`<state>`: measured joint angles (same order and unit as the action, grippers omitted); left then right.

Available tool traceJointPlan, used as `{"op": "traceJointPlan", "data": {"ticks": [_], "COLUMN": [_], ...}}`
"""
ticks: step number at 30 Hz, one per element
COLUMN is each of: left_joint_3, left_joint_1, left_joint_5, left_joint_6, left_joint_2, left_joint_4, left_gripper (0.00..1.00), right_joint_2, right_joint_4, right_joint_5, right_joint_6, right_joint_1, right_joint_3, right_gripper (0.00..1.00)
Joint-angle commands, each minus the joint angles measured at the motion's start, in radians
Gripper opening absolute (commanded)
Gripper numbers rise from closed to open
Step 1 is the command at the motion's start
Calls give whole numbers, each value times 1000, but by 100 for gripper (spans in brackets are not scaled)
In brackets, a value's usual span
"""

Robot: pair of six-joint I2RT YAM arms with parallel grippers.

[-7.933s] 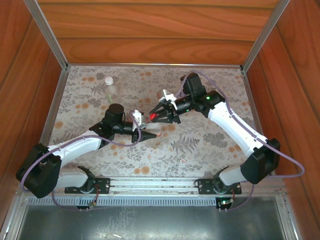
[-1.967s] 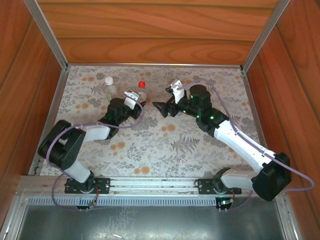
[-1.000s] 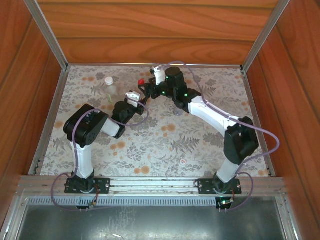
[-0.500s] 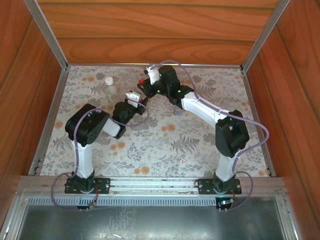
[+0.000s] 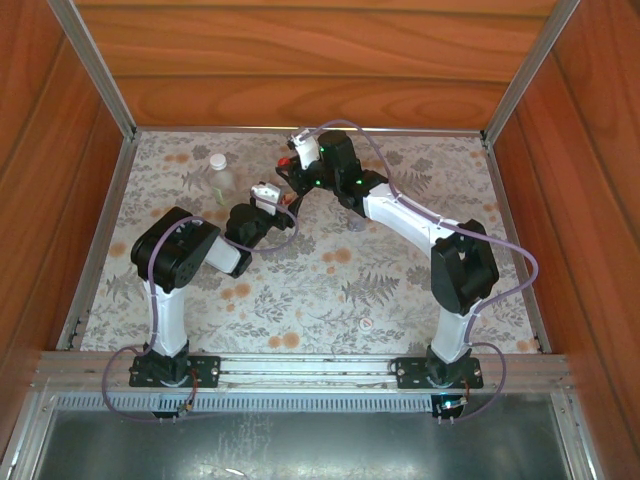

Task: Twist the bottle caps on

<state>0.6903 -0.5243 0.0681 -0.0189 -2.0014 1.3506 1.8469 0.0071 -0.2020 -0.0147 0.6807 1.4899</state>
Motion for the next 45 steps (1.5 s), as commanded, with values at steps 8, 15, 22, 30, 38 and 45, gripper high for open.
{"op": "traceJointPlan", "data": {"ticks": [8,15,22,30,38,45], "left_joint_3": [-87,-153,-238,-259,-102,111], "left_joint_1": [-3,-3,-9,-113,-244,-271], "left_joint_5": [-3,-19,-3,18,42,68], "left_joint_6": [8,15,30,76,9,-51], "left_joint_2": [79,135,214,310,204,27], "left_joint_4": [32,22,1,-133,-151,-150], "left_gripper": [98,100,100,100,100,100], "right_joint_2": [-4,-29,-117,-319,-565,-763], "right_joint_4": [44,47,71,-39,-140,-274], "right_joint_5": [-6,-14,63,295,352,326], "right_joint_6": [-18,-7,20,50,69,59], "right_joint_1": [3,4,-3,-37,-80,-86], "right_joint_3": [-2,-10,-75,-218,-410,-514], "right_gripper": [57,77,87,89,89,89]}}
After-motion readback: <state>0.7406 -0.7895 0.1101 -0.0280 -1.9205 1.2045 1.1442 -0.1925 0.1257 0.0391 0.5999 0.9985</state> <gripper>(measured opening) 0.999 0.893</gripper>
